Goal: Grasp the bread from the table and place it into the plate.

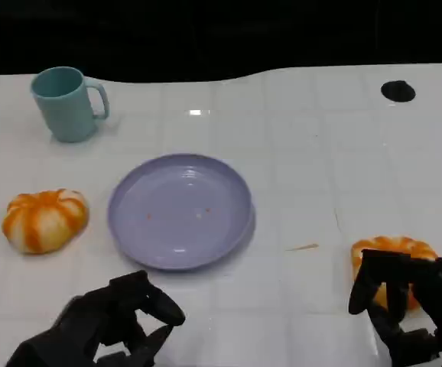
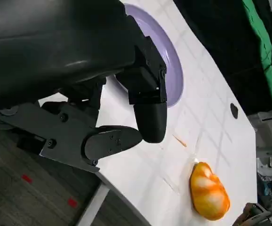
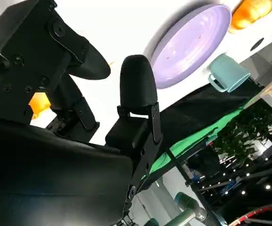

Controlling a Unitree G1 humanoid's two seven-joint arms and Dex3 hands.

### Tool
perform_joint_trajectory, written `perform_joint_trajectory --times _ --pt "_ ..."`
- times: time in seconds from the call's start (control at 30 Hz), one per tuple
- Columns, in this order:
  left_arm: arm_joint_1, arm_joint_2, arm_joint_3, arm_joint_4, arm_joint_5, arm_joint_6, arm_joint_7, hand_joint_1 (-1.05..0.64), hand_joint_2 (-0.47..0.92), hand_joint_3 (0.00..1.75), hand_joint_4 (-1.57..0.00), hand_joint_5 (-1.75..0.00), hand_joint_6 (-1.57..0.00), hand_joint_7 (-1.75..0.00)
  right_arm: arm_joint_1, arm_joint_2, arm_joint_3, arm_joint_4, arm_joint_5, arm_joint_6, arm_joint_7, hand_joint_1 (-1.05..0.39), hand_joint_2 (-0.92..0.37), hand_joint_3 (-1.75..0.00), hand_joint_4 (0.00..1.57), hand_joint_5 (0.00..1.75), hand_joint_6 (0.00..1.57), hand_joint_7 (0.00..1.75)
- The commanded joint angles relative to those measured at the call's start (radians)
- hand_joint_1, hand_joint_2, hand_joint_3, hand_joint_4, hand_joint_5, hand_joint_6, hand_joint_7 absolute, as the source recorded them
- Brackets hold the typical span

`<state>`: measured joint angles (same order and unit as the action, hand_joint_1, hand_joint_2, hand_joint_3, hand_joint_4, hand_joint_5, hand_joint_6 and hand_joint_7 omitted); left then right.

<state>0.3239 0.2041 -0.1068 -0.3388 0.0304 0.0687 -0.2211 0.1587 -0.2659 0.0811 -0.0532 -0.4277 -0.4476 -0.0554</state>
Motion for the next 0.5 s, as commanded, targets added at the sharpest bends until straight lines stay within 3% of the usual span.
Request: perform_joint_trajectory --times 0.03,0.1,0.17,0.3,0.37,0.5 --pt "0.0 0.013 0.005 -0.002 0.008 0.001 -0.004 -0.28 0.81 0.62 -0.61 -1.75 -0.65 -1.25 -0.006 -0.003 -0.015 -0.007 0.0 0.014 -0.013 0.01 -0.16 -1.51 0.94 1.75 0.87 1.31" --pt "0.0 0.012 0.005 -0.003 0.009 0.005 -0.003 -0.28 0.81 0.62 -0.61 -1.75 -0.64 -1.25 -0.005 -0.008 -0.02 -0.031 -0.022 0.039 -0.013 0.0 -0.18 -1.47 0.91 1.75 0.87 1.27" --pt "0.0 0.011 0.005 -0.002 0.009 0.004 -0.002 -0.28 0.81 0.61 -0.61 -1.75 -0.65 -1.26 -0.003 -0.012 -0.025 -0.057 -0.045 0.065 -0.013 -0.02 -0.23 -1.31 0.87 1.72 0.86 1.15" --pt "0.002 0.008 0.006 -0.005 0.001 0.007 -0.005 -0.27 0.81 0.62 -0.62 -1.75 -0.65 -1.26 0.002 -0.026 -0.035 -0.122 -0.129 0.128 -0.017 -0.14 -0.25 -1.11 0.83 1.43 0.88 0.89" --pt "0.002 0.01 0.005 -0.005 0.006 0.005 -0.003 -0.28 0.81 0.62 -0.62 -1.75 -0.65 -1.27 0.006 -0.04 -0.036 -0.172 -0.183 0.186 0.01 -0.2 -0.26 -1.06 0.8 1.31 0.87 0.78" --pt "0.003 0.01 0.001 -0.006 0.011 0.002 -0.002 -0.29 0.81 0.62 -0.62 -1.75 -0.65 -1.27 0.008 -0.099 -0.033 -0.265 -0.299 0.286 0.096 -0.27 -0.39 -0.78 0.68 1.05 0.82 0.42"
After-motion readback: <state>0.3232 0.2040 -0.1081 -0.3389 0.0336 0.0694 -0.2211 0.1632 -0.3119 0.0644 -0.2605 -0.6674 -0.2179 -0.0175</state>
